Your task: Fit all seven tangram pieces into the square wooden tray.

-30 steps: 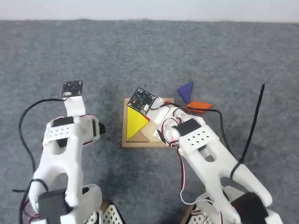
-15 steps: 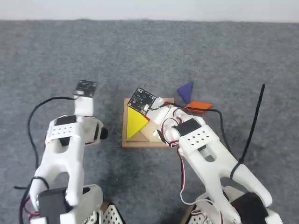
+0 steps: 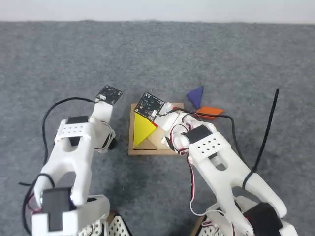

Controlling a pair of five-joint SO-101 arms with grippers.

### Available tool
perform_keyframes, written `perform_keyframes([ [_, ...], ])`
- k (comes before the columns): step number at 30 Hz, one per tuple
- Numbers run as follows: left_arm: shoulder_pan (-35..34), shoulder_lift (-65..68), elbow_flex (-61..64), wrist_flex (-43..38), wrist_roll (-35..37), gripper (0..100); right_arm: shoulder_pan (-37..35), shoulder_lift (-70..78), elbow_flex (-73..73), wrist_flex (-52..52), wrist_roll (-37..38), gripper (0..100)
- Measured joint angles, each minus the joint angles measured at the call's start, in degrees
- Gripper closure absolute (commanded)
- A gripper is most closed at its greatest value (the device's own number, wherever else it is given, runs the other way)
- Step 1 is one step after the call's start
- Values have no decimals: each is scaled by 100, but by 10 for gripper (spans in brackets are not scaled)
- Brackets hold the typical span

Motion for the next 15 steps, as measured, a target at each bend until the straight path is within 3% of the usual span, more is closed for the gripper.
perform_keyframes([
  [15,-299,-264,-484,545,-703,768,0,0,0,0,0,957],
])
